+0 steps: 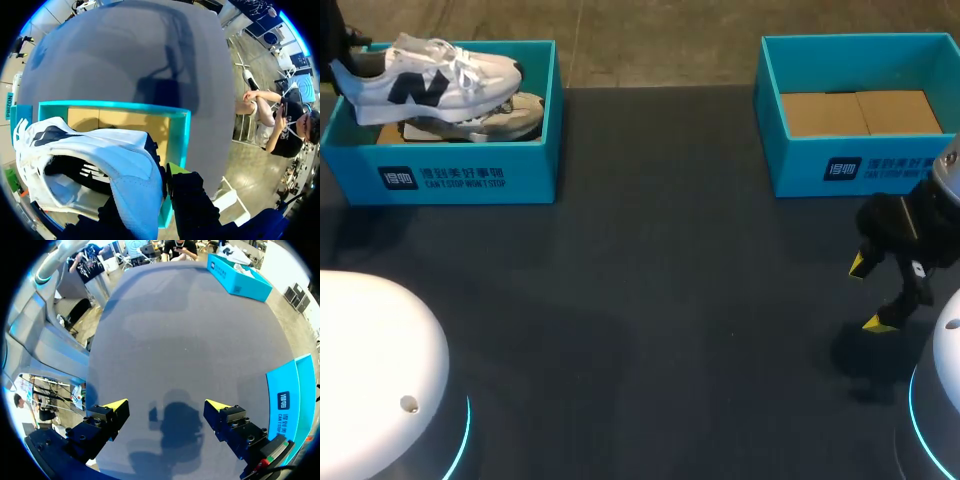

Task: Take the shoe out of the shoebox, open the shoe tongue, remove and reinsert the insole, then place the shoe into the shoebox

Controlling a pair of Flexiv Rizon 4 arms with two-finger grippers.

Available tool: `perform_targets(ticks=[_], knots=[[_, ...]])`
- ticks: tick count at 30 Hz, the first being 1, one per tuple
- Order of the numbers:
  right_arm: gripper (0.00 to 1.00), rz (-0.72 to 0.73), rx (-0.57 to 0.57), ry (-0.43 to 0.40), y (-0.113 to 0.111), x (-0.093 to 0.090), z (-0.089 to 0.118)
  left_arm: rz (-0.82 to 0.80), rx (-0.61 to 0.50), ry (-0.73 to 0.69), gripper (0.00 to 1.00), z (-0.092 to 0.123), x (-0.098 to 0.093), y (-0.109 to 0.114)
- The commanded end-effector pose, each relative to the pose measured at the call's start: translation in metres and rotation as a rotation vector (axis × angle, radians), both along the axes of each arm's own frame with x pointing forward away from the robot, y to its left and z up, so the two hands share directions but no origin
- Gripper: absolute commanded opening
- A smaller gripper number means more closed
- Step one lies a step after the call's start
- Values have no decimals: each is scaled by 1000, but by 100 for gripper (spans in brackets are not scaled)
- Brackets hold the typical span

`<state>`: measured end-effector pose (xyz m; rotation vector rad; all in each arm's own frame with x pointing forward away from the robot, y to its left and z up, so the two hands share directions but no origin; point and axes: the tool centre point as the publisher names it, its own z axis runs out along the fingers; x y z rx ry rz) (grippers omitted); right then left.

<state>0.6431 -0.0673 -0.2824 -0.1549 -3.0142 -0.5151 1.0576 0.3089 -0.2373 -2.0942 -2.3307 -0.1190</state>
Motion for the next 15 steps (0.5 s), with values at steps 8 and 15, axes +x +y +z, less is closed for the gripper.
perform_targets(ticks=[8,15], knots=[[100,0,-1,-2,0,-1,-1,10,43,-31,0,56,-27,-3],[100,0,-1,-2,0,-1,-1,-21,67,-66,0,70,-50,-19]])
